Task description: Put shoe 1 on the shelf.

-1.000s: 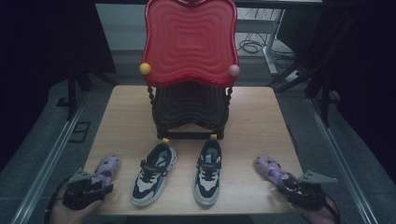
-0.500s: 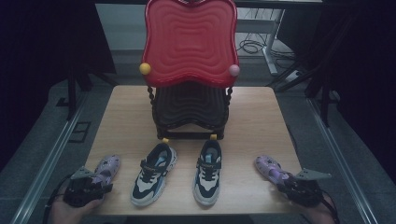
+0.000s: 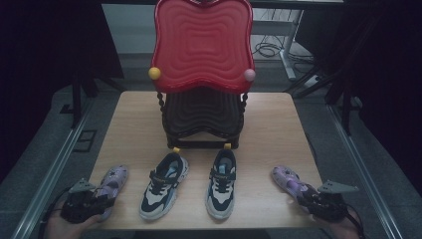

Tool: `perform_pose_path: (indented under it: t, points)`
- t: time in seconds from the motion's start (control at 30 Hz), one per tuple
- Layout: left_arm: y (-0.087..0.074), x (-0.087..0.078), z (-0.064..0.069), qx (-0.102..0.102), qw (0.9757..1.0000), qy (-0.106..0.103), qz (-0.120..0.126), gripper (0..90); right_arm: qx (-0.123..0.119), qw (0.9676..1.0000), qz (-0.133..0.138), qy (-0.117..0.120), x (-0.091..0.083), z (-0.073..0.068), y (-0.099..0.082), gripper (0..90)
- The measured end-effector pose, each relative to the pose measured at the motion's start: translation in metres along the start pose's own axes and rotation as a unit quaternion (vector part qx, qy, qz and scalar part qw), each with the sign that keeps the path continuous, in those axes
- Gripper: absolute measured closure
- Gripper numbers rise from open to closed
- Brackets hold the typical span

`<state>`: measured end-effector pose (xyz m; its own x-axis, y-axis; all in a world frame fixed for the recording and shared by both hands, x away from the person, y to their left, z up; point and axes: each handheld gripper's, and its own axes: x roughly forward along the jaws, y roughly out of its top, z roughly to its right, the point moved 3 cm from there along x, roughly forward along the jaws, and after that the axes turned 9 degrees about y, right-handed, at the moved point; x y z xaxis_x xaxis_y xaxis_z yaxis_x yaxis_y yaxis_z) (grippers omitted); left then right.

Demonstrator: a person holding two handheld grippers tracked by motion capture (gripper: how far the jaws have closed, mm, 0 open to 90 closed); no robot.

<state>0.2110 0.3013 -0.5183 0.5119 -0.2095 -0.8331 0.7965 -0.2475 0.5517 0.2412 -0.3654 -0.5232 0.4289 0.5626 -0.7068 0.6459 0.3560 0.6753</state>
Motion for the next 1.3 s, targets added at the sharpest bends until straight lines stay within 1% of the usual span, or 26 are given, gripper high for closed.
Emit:
perform_pose_path:
  t: [0.1, 0.13, 0.17, 0.2, 0.23, 0.27, 0.33, 0.37, 0.4, 0.5, 0.57, 0.73, 0.8, 0.83, 0.97, 1.0, 1.03, 1.07, 1.1, 1.13, 1.2, 1.23, 1.3]
  points:
    - [0.000, 0.000, 0.001, 0.004, 0.9999, 0.002, -0.011, 69.9, 0.004, 1.0000, 0.003, 0.004, -0.001, 0.001, 0.000, 74.0]
    - [-0.001, 0.002, 0.002, 0.005, 0.9998, -0.005, -0.016, 72.2, 0.004, 1.0000, 0.001, 0.004, -0.001, 0.001, 0.000, 74.5]
    - [-0.001, 0.002, 0.002, 0.005, 0.9998, -0.005, -0.016, 77.0, 0.004, 1.0000, 0.001, 0.004, -0.001, 0.001, 0.000, 74.5]
    - [-0.001, 0.002, 0.003, 0.005, 0.9998, -0.006, -0.016, 79.8, 0.001, 1.0000, 0.000, 0.006, 0.000, 0.001, 0.000, 77.4]
    - [-0.001, 0.002, 0.003, 0.005, 0.9998, -0.006, -0.016, 82.4, 0.001, 1.0000, 0.000, 0.006, 0.000, 0.001, 0.000, 77.4]
    - [-0.001, 0.001, 0.002, 0.000, 0.9999, 0.001, -0.014, 84.5, 0.000, 0.9999, -0.001, 0.014, 0.002, -0.001, 0.000, 82.6]
    - [-0.002, 0.000, 0.001, -0.001, 0.9999, 0.003, -0.013, 85.7, -0.001, 0.9998, 0.001, 0.017, 0.002, -0.001, 0.000, 83.8]
    - [-0.003, -0.001, -0.001, -0.008, 0.9999, 0.002, -0.011, 87.1, -0.002, 0.9999, 0.002, 0.015, 0.001, 0.000, 0.000, 85.4]
    - [-0.003, -0.001, -0.001, -0.008, 0.9999, 0.002, -0.011, 87.4, -0.003, 0.9999, 0.002, 0.013, 0.001, 0.000, 0.000, 85.4]
    - [-0.004, -0.003, -0.003, -0.016, 0.9999, 0.002, -0.002, 87.6, -0.005, 0.9999, 0.002, 0.013, 0.001, 0.000, 0.001, 86.0]
    - [-0.004, -0.006, -0.005, -0.021, 0.9998, 0.005, 0.006, 87.6, -0.007, 0.9997, 0.010, 0.019, 0.001, -0.001, 0.002, 86.2]
    - [-0.001, -0.013, -0.009, -0.027, 0.9993, 0.012, 0.023, 87.6, -0.010, 0.9997, 0.017, 0.014, -0.001, -0.001, 0.004, 86.3]
    - [0.001, -0.017, -0.010, -0.027, 0.9989, 0.018, 0.035, 87.6, -0.008, 0.9996, 0.026, 0.011, -0.004, 0.000, 0.006, 86.2]
    - [0.003, -0.019, -0.010, -0.027, 0.9986, 0.017, 0.041, 87.7, -0.006, 0.9994, 0.031, 0.013, -0.005, 0.000, 0.007, 86.2]
    - [0.008, -0.028, -0.013, -0.040, 0.9966, 0.011, 0.070, 87.7, -0.009, 0.9990, 0.044, 0.002, -0.009, 0.001, 0.012, 86.2]
    - [0.009, -0.029, -0.013, -0.041, 0.9963, 0.010, 0.075, 87.8, -0.007, 0.9984, 0.056, 0.001, -0.012, 0.001, 0.015, 86.2]
    - [0.010, -0.031, -0.013, -0.044, 0.9956, 0.010, 0.082, 87.8, -0.007, 0.9984, 0.056, 0.001, -0.012, 0.001, 0.015, 86.2]
    - [0.013, -0.034, -0.012, -0.048, 0.9944, 0.004, 0.094, 87.7, -0.008, 0.9973, 0.073, 0.001, -0.016, 0.000, 0.020, 86.2]
    - [0.013, -0.034, -0.012, -0.048, 0.9944, 0.004, 0.094, 87.7, -0.008, 0.9973, 0.073, 0.001, -0.016, 0.000, 0.020, 86.2]
    - [0.014, -0.035, -0.012, -0.049, 0.9939, 0.002, 0.098, 87.7, -0.009, 0.9968, 0.080, 0.000, -0.017, 0.000, 0.022, 86.2]
    - [0.016, -0.038, -0.009, -0.047, 0.9926, 0.000, 0.112, 87.6, -0.010, 0.9959, 0.090, 0.000, -0.018, -0.002, 0.025, 86.2]
    - [0.019, -0.040, -0.006, -0.045, 0.9916, -0.001, 0.121, 87.6, -0.014, 0.9948, 0.101, 0.002, -0.019, -0.004, 0.030, 86.2]
    - [0.020, -0.040, -0.005, -0.045, 0.9912, -0.004, 0.125, 87.6, -0.017, 0.9943, 0.105, 0.003, -0.019, -0.005, 0.032, 86.2]
